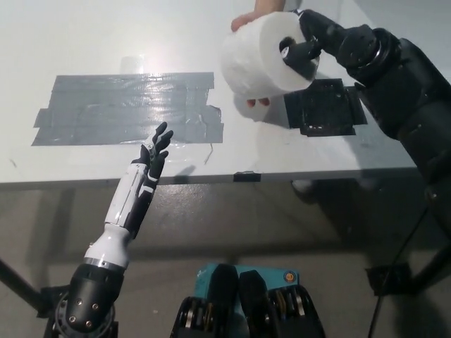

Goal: A toilet paper roll is kept on the black spot on the desk infront of the robot and the robot inserts its right thumb into the hole in the centre to grab the roll. Then it passes the roll to a person.

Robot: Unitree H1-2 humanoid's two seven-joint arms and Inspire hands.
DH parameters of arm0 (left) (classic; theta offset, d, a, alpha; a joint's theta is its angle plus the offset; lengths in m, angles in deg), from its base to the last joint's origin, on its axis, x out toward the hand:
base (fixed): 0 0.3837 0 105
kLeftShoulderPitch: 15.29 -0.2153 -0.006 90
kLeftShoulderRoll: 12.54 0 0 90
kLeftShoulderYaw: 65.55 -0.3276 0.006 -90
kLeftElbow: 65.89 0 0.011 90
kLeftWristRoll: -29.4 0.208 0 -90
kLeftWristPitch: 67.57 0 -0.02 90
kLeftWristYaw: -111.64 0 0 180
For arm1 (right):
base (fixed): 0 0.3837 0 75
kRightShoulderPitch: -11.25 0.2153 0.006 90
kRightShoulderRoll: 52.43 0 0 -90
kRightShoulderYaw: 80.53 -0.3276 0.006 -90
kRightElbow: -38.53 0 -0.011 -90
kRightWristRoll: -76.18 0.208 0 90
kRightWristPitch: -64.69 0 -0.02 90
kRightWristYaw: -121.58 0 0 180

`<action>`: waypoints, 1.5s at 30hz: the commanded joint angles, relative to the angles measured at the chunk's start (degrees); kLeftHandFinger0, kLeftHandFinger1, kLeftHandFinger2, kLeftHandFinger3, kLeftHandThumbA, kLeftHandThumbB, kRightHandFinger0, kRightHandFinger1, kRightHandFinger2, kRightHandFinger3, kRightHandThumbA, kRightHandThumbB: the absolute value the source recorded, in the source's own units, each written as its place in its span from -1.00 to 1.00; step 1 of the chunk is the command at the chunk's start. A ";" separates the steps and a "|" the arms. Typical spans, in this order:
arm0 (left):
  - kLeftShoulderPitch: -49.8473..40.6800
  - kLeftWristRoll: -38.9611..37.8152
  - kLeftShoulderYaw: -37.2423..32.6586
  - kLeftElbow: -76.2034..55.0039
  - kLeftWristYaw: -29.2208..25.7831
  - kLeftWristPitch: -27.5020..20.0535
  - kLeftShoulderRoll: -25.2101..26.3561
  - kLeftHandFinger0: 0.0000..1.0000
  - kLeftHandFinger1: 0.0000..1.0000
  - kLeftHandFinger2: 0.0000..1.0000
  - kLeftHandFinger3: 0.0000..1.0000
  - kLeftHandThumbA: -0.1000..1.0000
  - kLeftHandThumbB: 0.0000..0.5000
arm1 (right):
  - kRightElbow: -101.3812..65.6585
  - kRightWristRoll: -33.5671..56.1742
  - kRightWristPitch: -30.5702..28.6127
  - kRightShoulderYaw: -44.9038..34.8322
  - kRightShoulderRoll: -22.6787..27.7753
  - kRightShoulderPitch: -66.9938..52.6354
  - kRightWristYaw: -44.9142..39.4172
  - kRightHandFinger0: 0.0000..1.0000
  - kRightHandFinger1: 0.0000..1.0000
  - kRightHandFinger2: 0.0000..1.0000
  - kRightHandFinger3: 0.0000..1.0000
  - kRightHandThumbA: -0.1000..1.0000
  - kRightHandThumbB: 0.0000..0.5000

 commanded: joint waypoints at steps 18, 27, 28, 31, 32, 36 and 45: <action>2.35 0.20 -0.30 -1.14 0.68 0.08 -0.03 1.00 1.00 1.00 1.00 1.00 -0.74 | -16.40 -5.29 7.45 -6.94 7.98 5.31 -3.64 1.00 1.00 1.00 1.00 0.79 0.94; 3.41 0.43 -0.38 -0.51 0.74 -0.08 0.14 1.00 1.00 1.00 1.00 1.00 -0.73 | -47.00 -0.90 14.91 -21.82 16.95 0.73 -5.58 1.00 1.00 1.00 1.00 0.90 1.00; 4.06 0.29 -0.24 -0.22 0.74 -0.08 0.19 1.00 1.00 1.00 1.00 1.00 -0.74 | -54.11 -0.58 17.32 -23.07 18.31 -1.11 -6.69 1.00 1.00 1.00 1.00 0.90 0.89; 6.85 -0.32 0.41 1.21 0.57 -0.38 0.35 1.00 1.00 1.00 1.00 1.00 -0.73 | -68.41 0.90 19.11 -27.65 20.08 -5.41 -9.43 1.00 1.00 1.00 1.00 0.94 1.00; 7.47 -0.56 0.62 1.64 0.52 -0.41 0.37 1.00 1.00 1.00 1.00 1.00 -0.74 | -74.59 1.09 19.11 -28.15 21.42 -8.00 -10.13 1.00 1.00 1.00 1.00 1.00 1.00; 8.84 0.03 0.86 2.79 -0.01 -0.84 0.56 1.00 1.00 1.00 1.00 1.00 -0.70 | -95.80 5.85 19.11 -33.28 21.39 -22.46 -9.69 1.00 1.00 1.00 1.00 1.00 0.89; 4.82 -1.09 1.60 2.37 -1.25 -3.18 -0.65 1.00 1.00 1.00 1.00 1.00 -0.66 | -107.69 11.78 14.05 -31.68 9.89 -47.30 -2.37 1.00 1.00 1.00 1.00 1.00 0.55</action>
